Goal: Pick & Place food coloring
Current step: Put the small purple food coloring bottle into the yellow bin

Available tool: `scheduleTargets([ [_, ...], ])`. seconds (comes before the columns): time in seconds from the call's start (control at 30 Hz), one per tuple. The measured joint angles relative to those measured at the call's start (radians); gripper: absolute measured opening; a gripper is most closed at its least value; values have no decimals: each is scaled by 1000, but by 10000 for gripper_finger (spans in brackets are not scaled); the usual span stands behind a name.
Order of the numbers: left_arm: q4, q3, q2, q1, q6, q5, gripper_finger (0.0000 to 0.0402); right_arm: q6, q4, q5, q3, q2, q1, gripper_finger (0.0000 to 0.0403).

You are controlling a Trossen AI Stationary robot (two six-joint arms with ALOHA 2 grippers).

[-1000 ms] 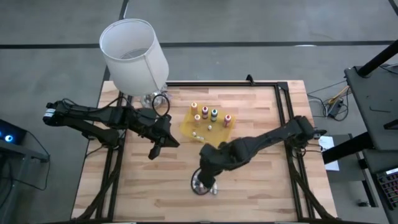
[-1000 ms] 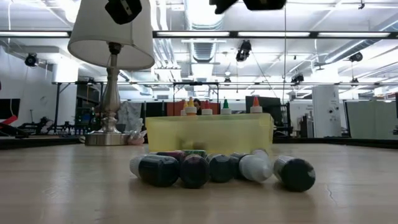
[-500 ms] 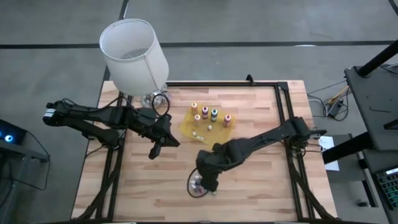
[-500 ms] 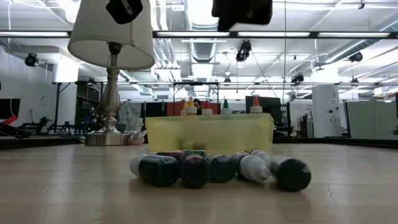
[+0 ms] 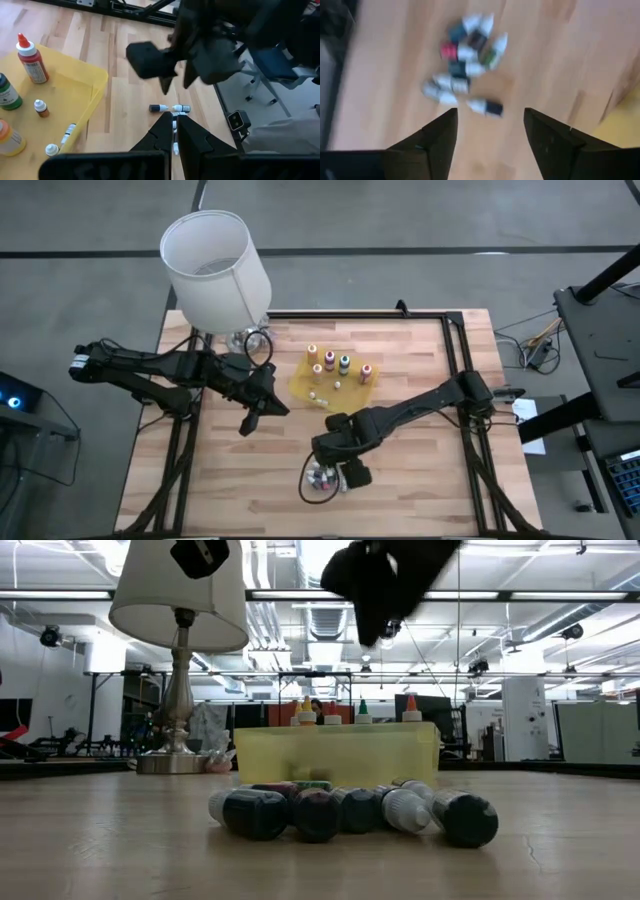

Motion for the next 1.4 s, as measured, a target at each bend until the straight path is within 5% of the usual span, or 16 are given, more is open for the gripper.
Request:
scheduleTargets([
  [0.4,-24,0,0,0,-1,0,0,-353,39,0,-148,13,-2,230],
  [0.8,-24,0,0,0,3,0,0,-661,276,4,-252,13,-5,229],
  [1.4,-23,0,0,0,6,-12,0,-775,342,4,-367,11,-14,228],
])
